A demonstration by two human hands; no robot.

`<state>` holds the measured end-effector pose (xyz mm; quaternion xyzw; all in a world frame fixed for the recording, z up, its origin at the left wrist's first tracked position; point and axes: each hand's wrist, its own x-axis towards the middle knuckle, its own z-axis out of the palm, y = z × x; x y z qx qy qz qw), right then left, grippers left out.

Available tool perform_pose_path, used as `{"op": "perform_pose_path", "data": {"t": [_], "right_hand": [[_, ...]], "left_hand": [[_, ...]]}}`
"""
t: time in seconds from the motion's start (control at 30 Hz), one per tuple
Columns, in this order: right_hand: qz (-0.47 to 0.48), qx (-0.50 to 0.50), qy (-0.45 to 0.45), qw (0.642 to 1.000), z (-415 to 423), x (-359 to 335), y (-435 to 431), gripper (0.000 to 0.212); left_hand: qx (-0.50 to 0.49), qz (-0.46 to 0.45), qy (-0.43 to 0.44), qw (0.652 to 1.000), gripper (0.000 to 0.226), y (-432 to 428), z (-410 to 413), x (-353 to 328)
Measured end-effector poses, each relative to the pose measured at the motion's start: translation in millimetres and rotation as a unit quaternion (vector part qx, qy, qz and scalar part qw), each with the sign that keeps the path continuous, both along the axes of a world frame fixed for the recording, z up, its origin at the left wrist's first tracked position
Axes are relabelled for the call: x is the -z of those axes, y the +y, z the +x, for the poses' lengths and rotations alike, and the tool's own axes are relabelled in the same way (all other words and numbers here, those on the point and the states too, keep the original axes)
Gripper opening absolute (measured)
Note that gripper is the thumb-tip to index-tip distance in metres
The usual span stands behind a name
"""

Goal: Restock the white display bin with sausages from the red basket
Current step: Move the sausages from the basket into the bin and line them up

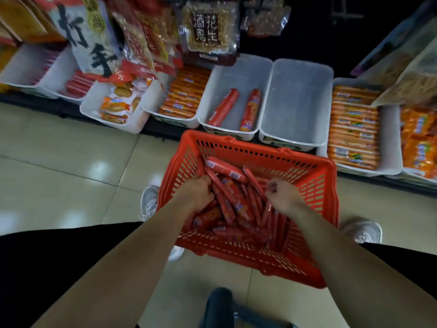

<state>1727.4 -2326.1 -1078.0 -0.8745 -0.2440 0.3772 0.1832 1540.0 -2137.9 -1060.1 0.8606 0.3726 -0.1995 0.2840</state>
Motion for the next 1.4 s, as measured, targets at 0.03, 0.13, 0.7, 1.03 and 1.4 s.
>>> {"op": "perform_pose_path", "data": {"t": [0.03, 0.13, 0.7, 1.03, 1.4], "right_hand": [[-0.021, -0.019, 0.022, 0.999, -6.3, 11.5, -2.3, 0.018], [-0.058, -0.068, 0.061, 0.994, -25.0, 38.8, -4.9, 0.017], [-0.122, -0.123, 0.118, 0.978, -41.4, 96.3, 32.8, 0.050], [-0.104, 0.002, 0.242, 0.965, -31.1, 88.1, 18.5, 0.089], [-0.109, -0.001, 0.143, 0.984, -17.0, 35.6, 3.1, 0.074]], "left_hand": [[0.001, -0.004, 0.014, 1.000, 0.045, -4.1, -0.4, 6.2], [0.020, 0.000, 0.042, 0.999, 0.043, -12.4, -3.0, 24.7], [0.058, -0.002, 0.107, 0.993, 0.059, -41.4, -10.3, 84.8], [-0.006, -0.093, 0.192, 0.977, 0.076, -34.2, -16.8, 78.4], [-0.092, -0.261, 0.167, 0.946, 0.048, -16.4, -16.6, 14.7]]}}
